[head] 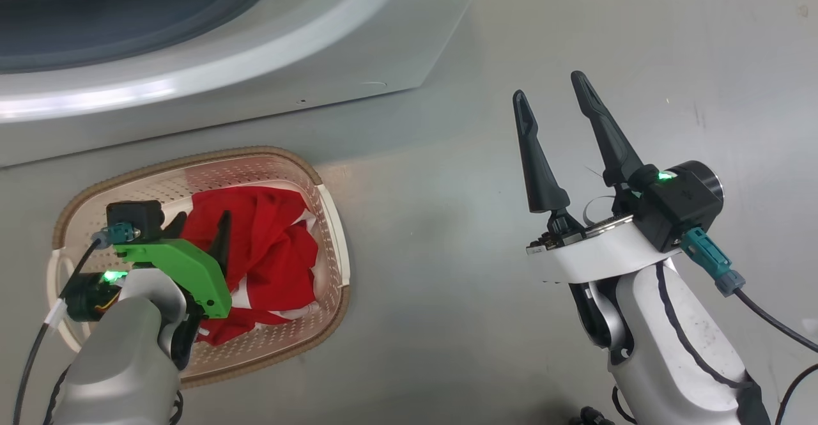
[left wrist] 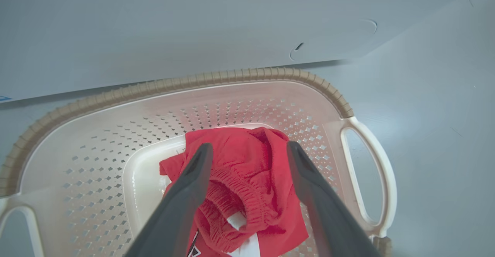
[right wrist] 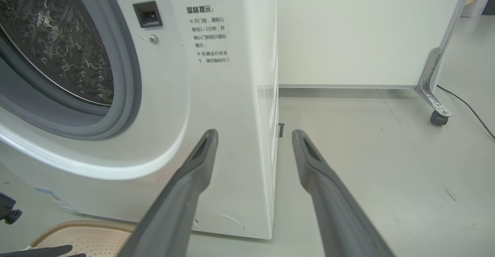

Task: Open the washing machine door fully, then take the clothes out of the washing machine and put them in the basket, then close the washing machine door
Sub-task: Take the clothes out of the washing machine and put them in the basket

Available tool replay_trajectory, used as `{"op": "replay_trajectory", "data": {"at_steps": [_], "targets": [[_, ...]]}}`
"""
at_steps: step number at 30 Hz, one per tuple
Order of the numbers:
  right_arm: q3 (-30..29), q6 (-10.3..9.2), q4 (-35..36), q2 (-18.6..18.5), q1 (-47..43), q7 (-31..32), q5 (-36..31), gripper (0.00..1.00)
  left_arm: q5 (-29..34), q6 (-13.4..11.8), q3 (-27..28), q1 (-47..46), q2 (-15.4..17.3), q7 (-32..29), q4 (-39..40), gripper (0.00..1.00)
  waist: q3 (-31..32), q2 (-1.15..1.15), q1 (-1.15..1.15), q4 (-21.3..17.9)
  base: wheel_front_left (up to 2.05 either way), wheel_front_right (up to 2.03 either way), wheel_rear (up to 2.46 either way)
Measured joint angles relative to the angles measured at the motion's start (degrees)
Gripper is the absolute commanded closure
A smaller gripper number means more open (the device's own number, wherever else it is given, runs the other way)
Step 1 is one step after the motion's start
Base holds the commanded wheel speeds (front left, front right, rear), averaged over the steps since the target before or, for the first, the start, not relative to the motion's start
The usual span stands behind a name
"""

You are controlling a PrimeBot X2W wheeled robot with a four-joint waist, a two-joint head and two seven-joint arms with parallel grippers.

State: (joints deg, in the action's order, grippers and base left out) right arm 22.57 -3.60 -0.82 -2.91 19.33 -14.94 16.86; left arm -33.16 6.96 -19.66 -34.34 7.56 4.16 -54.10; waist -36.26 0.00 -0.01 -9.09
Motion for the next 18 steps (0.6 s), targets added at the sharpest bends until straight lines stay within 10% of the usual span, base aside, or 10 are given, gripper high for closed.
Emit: {"op": "replay_trajectory", "data": {"at_steps": [18], "targets": [[-4.4, 1.54, -3.4, -0.1, -5.1, 0.0, -2.8, 0.0, 1.8, 0.2, 1.4, 2.7, -0.9, 10.6, 8.0, 0.0, 9.7, 0.0, 0.0, 6.5, 0.0, 0.0, 0.0]]}}
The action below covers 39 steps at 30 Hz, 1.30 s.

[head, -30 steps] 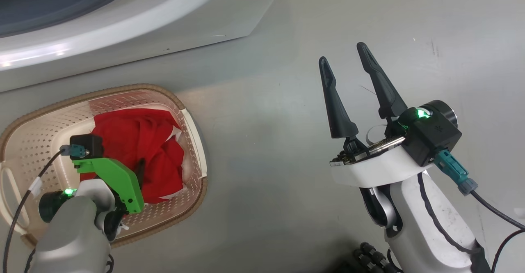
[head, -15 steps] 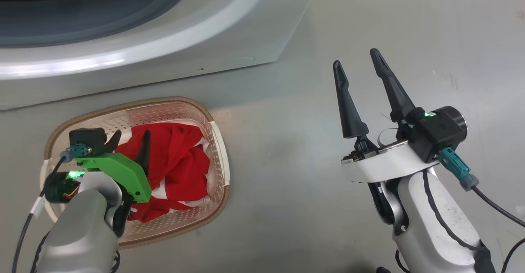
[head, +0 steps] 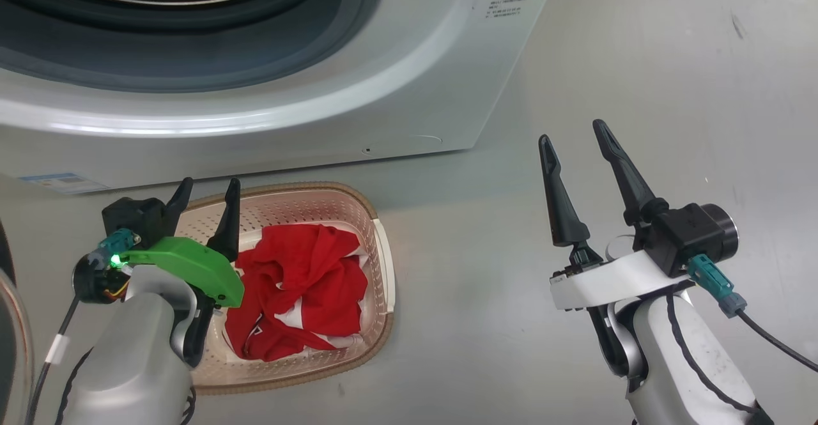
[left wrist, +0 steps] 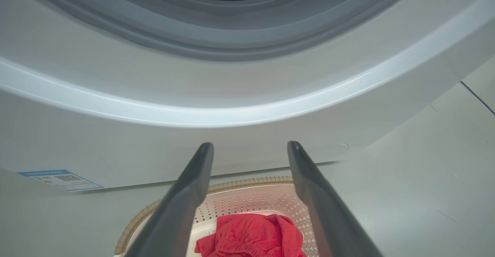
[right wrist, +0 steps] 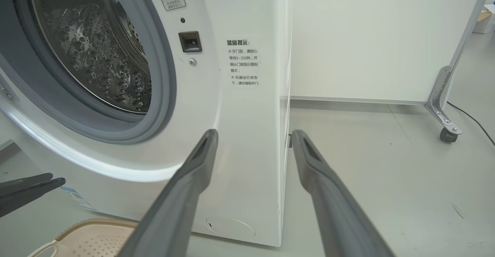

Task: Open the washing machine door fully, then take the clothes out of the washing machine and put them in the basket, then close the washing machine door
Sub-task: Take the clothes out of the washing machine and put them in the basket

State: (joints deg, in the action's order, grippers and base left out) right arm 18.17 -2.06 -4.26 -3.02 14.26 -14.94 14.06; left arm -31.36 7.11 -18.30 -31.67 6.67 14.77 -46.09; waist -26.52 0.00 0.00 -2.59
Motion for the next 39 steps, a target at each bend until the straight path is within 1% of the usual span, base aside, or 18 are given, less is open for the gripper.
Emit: {"op": "replay_trajectory", "data": {"at_steps": [3, 7, 14, 19, 27, 39], "targets": [[-0.9, 0.23, -0.2, 0.0, -1.2, 0.0, -0.1, 0.0, 1.2, 0.0, 0.4, 0.9, 0.0, 0.0, 2.8, 0.0, 1.8, 0.0, 0.0, 0.9, 0.0, 0.0, 0.0], [-1.3, 0.47, -0.4, 0.0, -2.6, 0.0, -0.4, 0.0, 2.5, -0.4, 2.9, 1.5, 0.2, -0.1, 10.2, 0.0, 4.1, 0.0, 0.0, 2.0, 0.0, 0.0, 0.0], [-1.7, 1.45, -0.9, 0.0, -4.0, 0.0, -0.4, 0.0, 5.4, -2.5, 5.5, 5.5, 0.8, -0.1, 18.8, 0.0, 7.7, 0.0, 0.0, 3.7, 0.0, 0.0, 0.0], [-2.1, 1.51, -1.1, 0.0, -5.4, 0.0, -0.4, 0.0, 6.5, -3.6, 6.7, 9.6, 1.1, -0.1, 23.2, 0.0, 10.1, 0.0, 0.0, 4.1, 0.0, 0.0, 0.0], [-3.2, 1.48, -1.4, 0.1, -8.3, 0.0, -0.1, 0.0, 8.3, -5.4, 7.4, 17.0, 1.1, -0.1, 28.0, 0.0, 13.6, 0.0, 0.0, 4.2, 0.0, 0.0, 0.0], [-4.3, 1.32, -1.5, 0.2, -13.3, 0.0, 1.0, 0.0, 9.1, -6.4, 7.1, 26.8, 0.8, -0.1, 31.8, 0.0, 18.4, 0.0, 0.01, 4.0, 0.0, 0.0, 0.0]]}}
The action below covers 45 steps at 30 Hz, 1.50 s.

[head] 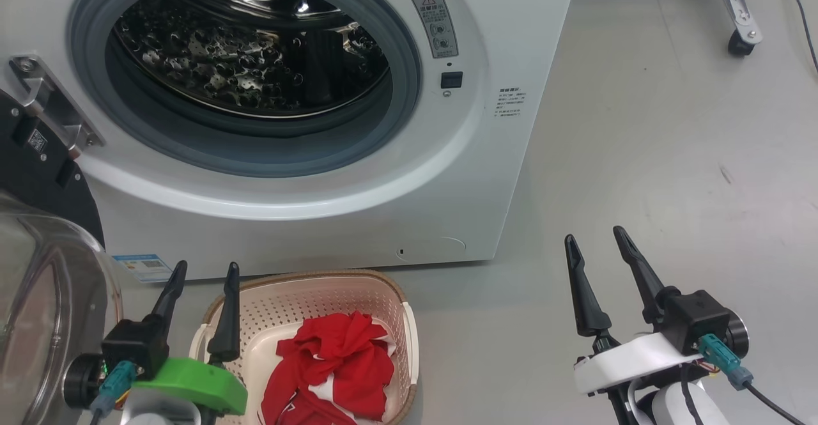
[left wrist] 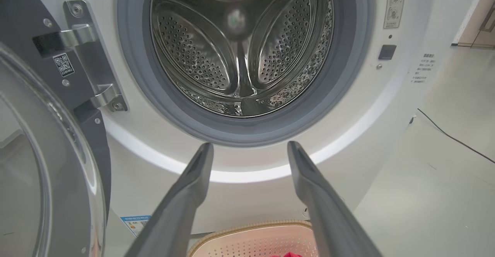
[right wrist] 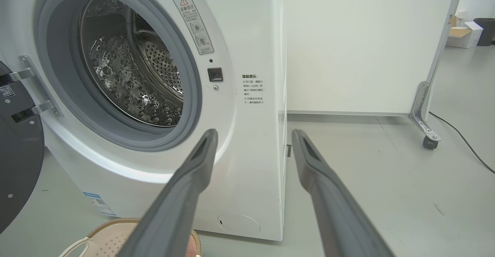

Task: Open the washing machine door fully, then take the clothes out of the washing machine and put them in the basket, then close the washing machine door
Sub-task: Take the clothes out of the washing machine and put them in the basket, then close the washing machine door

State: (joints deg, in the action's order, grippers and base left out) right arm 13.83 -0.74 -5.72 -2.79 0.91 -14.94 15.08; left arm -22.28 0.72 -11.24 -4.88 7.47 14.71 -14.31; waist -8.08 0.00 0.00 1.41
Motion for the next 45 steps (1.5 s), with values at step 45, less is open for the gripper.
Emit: {"op": "replay_trajectory", "data": {"at_steps": [45], "targets": [[0.1, -1.21, 1.2, 0.2, -3.9, 0.0, 0.1, 0.0, 2.3, -3.3, -0.8, 9.7, 0.0, -1.1, 10.6, 0.0, 3.7, 0.0, 0.0, -1.2, 0.0, 0.0, 0.0]]}}
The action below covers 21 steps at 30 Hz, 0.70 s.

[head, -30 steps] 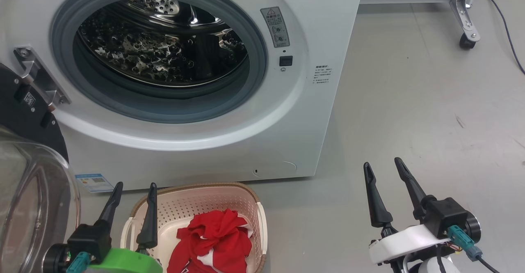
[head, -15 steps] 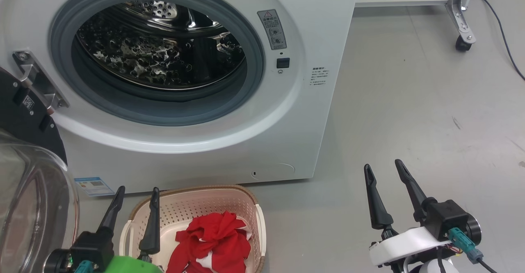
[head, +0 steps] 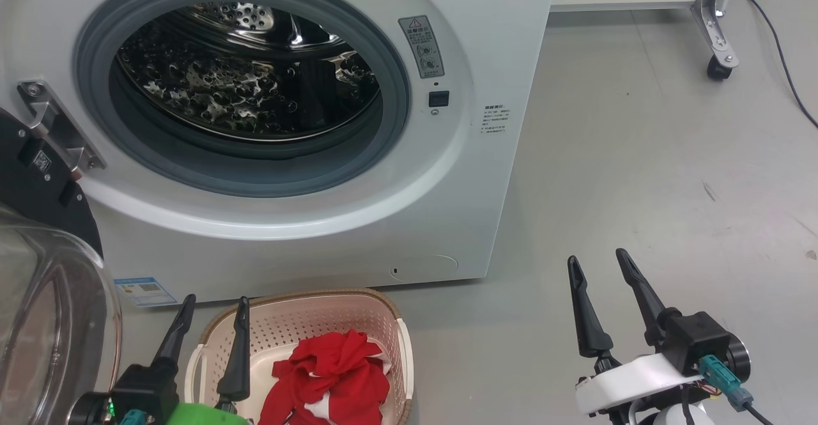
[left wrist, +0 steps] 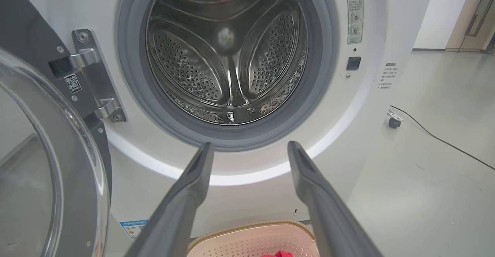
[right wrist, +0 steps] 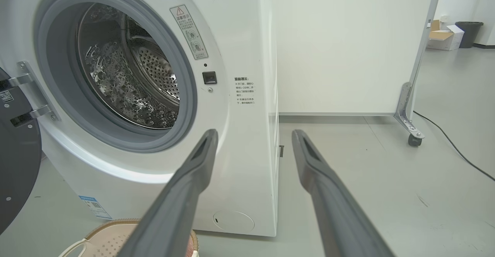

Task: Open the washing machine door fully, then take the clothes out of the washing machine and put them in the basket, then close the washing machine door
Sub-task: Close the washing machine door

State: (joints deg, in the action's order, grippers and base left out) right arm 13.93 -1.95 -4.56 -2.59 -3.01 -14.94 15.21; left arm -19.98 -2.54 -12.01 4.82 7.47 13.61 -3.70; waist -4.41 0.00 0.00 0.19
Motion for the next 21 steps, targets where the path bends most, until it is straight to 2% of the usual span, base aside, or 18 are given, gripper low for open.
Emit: {"op": "replay_trajectory", "data": {"at_steps": [11, 21], "targets": [[0.0, -0.01, 0.2, 0.0, 0.0, 0.0, 0.0, 0.0, 0.4, -0.5, -0.1, 0.2, 0.3, -0.4, 1.5, 0.0, -0.2, 0.0, 0.0, -0.1, -0.1, 0.1, 0.0], [0.1, -0.23, 0.3, 0.0, 0.0, 0.0, 0.0, 0.0, 0.9, -0.7, 0.0, 0.3, 0.5, -0.4, 2.4, 0.0, 0.0, 0.0, 0.0, -0.3, -0.51, 0.51, 0.0]]}}
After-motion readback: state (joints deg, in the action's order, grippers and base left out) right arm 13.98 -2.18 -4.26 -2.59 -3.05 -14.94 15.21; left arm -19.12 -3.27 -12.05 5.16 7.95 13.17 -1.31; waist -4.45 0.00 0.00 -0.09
